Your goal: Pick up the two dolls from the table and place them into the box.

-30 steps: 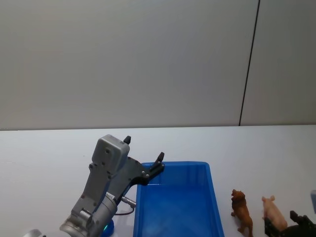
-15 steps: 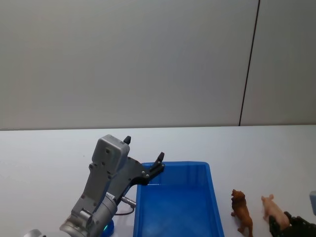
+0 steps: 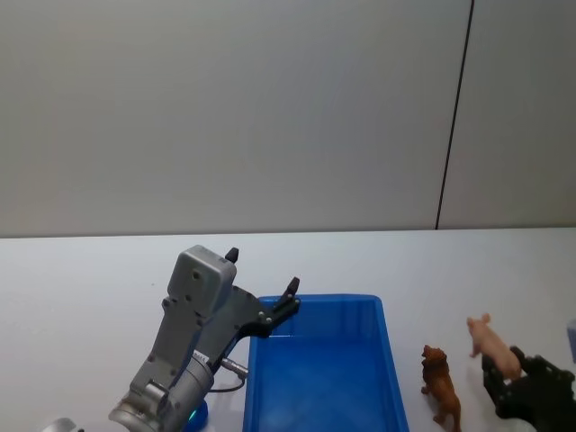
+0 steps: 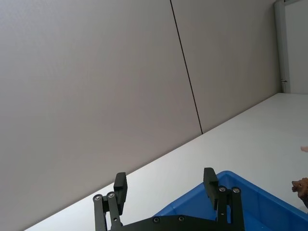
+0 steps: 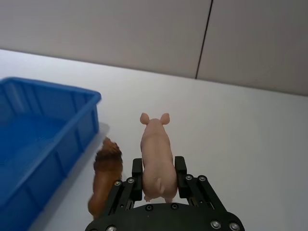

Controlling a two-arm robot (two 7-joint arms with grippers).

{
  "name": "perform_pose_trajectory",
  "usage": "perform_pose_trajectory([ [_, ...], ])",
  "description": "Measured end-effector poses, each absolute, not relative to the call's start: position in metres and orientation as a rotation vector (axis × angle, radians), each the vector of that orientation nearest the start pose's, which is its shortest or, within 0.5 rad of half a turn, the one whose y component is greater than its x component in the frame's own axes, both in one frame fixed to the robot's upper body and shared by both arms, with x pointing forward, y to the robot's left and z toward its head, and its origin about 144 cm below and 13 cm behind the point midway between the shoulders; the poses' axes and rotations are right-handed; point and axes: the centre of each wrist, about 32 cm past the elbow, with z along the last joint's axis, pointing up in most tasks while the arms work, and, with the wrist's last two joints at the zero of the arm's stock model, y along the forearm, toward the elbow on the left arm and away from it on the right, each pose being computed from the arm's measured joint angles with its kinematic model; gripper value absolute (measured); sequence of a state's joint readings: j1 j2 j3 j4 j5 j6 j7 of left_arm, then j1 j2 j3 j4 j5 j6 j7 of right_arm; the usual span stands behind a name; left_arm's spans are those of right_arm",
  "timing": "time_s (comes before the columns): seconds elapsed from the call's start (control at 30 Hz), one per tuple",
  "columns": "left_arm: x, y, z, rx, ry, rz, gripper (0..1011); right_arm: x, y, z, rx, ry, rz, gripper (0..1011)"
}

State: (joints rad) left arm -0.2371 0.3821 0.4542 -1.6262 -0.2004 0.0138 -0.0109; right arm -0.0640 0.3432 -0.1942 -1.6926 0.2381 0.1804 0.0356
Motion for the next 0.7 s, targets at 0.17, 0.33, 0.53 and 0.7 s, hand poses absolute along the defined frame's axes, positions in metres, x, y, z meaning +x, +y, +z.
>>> perform_pose_trajectory([
  [0.17, 0.492, 0.198, 1.204, 0.061, -0.268, 1.124, 1001, 0.438, -0.251, 1.165, -0.175, 0.030, -1.269, 380],
  [0.33, 0.492, 0.198, 1.204, 0.061, -0.268, 1.124, 1001, 0.443, -0.243, 1.175, -0.135, 0.013, -1.210, 379],
  [0.53, 0.492, 0.198, 1.204, 0.061, -0.268, 1.124, 1001, 0.449, -0.232, 1.183, -0.101, 0.007, -1.140, 380],
  [0.7, 0.492, 0.198, 1.204, 0.061, -0.268, 1.124, 1001, 0.456, -0.221, 1.187, -0.085, 0.019, -1.075, 380],
])
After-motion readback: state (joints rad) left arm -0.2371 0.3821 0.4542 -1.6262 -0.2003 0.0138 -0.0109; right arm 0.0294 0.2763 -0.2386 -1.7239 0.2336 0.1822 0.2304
